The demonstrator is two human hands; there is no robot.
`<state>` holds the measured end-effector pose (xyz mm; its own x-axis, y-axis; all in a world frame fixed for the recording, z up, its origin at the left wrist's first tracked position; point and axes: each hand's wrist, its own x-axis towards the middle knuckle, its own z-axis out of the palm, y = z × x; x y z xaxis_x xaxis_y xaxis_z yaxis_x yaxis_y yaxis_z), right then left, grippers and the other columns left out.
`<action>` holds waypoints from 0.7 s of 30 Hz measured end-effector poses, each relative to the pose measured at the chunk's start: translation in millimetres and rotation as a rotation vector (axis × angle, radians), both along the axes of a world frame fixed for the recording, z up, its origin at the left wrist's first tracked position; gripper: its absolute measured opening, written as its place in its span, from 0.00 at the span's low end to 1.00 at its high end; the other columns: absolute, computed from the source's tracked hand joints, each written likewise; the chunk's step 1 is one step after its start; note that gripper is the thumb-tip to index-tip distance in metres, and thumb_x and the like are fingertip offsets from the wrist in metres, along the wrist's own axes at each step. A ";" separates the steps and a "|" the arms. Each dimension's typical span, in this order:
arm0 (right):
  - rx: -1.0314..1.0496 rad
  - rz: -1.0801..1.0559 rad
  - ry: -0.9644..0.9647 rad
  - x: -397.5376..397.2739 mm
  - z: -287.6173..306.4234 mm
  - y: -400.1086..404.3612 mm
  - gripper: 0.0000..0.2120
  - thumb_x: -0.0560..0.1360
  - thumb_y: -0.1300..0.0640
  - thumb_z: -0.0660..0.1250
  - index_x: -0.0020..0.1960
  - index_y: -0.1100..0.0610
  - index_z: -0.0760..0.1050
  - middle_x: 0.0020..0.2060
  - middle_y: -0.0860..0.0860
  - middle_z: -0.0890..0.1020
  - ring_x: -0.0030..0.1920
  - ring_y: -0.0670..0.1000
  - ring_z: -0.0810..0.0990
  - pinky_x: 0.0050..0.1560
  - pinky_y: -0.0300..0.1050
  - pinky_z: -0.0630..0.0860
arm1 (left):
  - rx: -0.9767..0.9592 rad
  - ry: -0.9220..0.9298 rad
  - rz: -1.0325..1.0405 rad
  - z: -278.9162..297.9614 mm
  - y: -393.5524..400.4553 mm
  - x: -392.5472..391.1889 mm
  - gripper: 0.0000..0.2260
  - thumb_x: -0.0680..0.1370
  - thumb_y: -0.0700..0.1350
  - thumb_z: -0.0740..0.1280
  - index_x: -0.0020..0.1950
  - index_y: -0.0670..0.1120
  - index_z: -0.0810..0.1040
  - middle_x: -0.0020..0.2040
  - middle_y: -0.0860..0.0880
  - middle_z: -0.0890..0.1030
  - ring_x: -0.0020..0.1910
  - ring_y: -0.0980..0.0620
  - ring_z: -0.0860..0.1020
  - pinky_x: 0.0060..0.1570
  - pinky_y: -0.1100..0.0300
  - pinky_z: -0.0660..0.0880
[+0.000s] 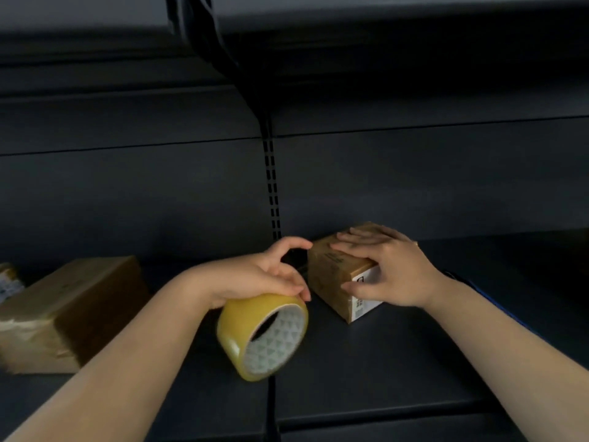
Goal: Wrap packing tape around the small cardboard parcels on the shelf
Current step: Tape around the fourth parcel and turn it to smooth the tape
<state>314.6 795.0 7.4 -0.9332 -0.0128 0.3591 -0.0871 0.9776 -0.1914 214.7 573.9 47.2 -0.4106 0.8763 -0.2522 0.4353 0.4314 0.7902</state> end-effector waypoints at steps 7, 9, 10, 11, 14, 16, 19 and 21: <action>-0.058 0.046 -0.074 -1.5 1.9 17.2 0.36 0.61 0.32 0.55 0.69 0.36 0.61 0.72 0.40 0.61 0.73 0.39 0.53 0.75 0.51 0.42 | 0.079 -0.074 0.095 -10.4 20.9 15.0 0.22 0.76 0.36 0.64 0.65 0.57 0.68 0.61 0.46 0.78 0.59 0.53 0.76 0.60 0.58 0.71; -0.093 0.061 -0.087 -0.6 3.1 19.7 0.34 0.61 0.35 0.55 0.68 0.36 0.60 0.71 0.39 0.59 0.73 0.38 0.50 0.72 0.48 0.36 | 0.075 -0.053 0.084 -11.2 29.1 20.0 0.22 0.77 0.37 0.63 0.67 0.56 0.67 0.64 0.50 0.75 0.62 0.53 0.73 0.63 0.58 0.69; -0.105 0.064 -0.098 0.2 4.5 19.4 0.34 0.61 0.35 0.54 0.68 0.37 0.59 0.71 0.38 0.58 0.73 0.38 0.48 0.71 0.48 0.34 | 0.074 -0.044 0.086 -11.8 32.5 22.0 0.23 0.77 0.37 0.63 0.68 0.55 0.67 0.65 0.51 0.74 0.63 0.53 0.73 0.64 0.57 0.69; -0.100 0.060 -0.106 3.2 6.0 17.9 0.35 0.62 0.35 0.54 0.69 0.38 0.59 0.70 0.37 0.57 0.73 0.38 0.48 0.71 0.49 0.34 | 0.078 -0.043 0.092 -12.3 35.0 23.6 0.23 0.77 0.37 0.63 0.69 0.54 0.66 0.65 0.51 0.73 0.63 0.53 0.73 0.65 0.56 0.68; -0.109 -0.034 0.015 26.2 7.4 17.0 0.36 0.64 0.32 0.55 0.71 0.42 0.63 0.69 0.37 0.61 0.72 0.40 0.56 0.73 0.53 0.48 | 0.096 -0.054 0.115 -14.1 37.1 23.3 0.23 0.77 0.37 0.64 0.69 0.53 0.67 0.66 0.52 0.73 0.63 0.53 0.73 0.66 0.56 0.67; -0.232 -0.256 0.220 52.3 3.9 19.7 0.30 0.68 0.35 0.61 0.67 0.43 0.69 0.63 0.42 0.74 0.64 0.46 0.72 0.61 0.50 0.71 | 0.104 -0.048 0.123 -15.6 36.8 21.9 0.23 0.76 0.37 0.64 0.69 0.53 0.67 0.66 0.53 0.73 0.63 0.54 0.73 0.67 0.55 0.66; -0.196 -0.849 0.023 86.6 -9.1 37.7 0.24 0.73 0.40 0.63 0.63 0.53 0.74 0.60 0.54 0.76 0.55 0.57 0.77 0.50 0.51 0.76 | 0.113 -0.033 0.128 -16.6 38.7 20.9 0.23 0.76 0.37 0.65 0.68 0.54 0.68 0.66 0.53 0.73 0.63 0.53 0.73 0.67 0.55 0.66; -0.219 -0.974 -0.269 94.3 -19.0 47.0 0.25 0.73 0.37 0.62 0.58 0.56 0.75 0.51 0.55 0.76 0.48 0.56 0.78 0.46 0.51 0.78 | 0.116 -0.021 0.123 -15.9 40.8 20.6 0.24 0.75 0.37 0.65 0.69 0.53 0.68 0.66 0.53 0.73 0.64 0.54 0.72 0.65 0.58 0.66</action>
<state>408.9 842.0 -11.6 -0.5538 0.8316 0.0407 0.7953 0.5428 -0.2698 235.3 614.7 31.3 -0.5127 0.8432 -0.1617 0.3677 0.3858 0.8461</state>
